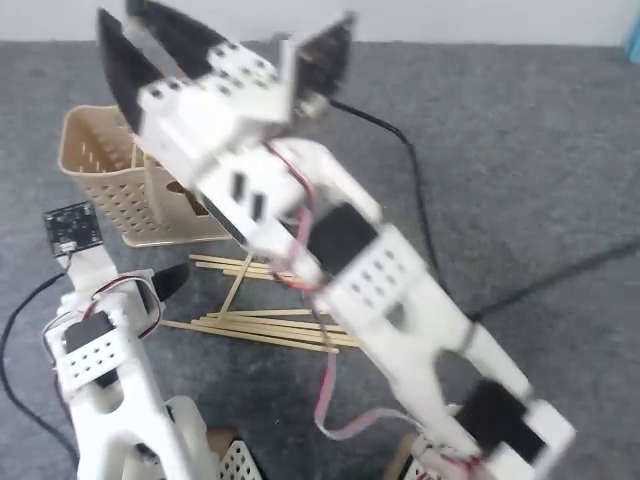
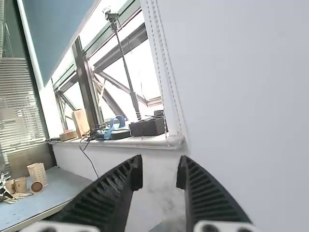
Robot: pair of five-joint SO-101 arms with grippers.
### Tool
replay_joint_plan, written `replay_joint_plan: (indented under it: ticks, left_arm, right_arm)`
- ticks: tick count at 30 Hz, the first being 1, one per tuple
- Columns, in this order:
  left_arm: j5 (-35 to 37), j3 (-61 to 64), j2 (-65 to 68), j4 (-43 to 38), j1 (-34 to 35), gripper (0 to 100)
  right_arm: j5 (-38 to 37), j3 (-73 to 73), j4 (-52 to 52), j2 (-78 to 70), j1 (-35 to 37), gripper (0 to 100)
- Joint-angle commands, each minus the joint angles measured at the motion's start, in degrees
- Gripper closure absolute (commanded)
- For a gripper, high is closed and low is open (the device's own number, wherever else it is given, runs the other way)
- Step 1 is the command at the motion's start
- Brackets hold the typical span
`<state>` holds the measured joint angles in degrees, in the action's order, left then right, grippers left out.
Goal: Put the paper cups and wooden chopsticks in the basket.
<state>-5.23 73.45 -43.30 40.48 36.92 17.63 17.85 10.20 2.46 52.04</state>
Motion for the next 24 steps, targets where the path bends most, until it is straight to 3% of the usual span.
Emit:
replay_joint_plan:
  ticks: [1, 6, 9, 15, 20, 24]
  left_arm:
    - [-0.5, -0.2, -1.2, -1.0, -0.5, 56]
    - [-0.5, -0.2, -1.2, -1.0, -0.5, 56]
    - [-0.5, -0.2, -1.2, -1.0, -0.5, 56]
    - [-0.5, -0.2, -1.2, -1.0, -0.5, 56]
    - [-0.7, -0.2, -1.2, -0.7, -0.5, 56]
    - [-4.7, -0.4, -1.8, 1.8, -0.6, 56]
  right_arm:
    - [0.2, 15.1, -1.5, -10.2, -1.8, 88.1]
    - [0.4, 32.2, 2.4, -24.1, -4.6, 93.5]
    - [0.6, 40.3, 17.8, -25.7, -6.1, 99.1]
    - [0.8, 53.5, 62.9, -23.5, -5.6, 97.6]
    - [0.4, 61.6, 90.8, -23.3, -6.2, 97.6]
    - [0.5, 59.7, 93.2, -20.6, -13.1, 98.0]
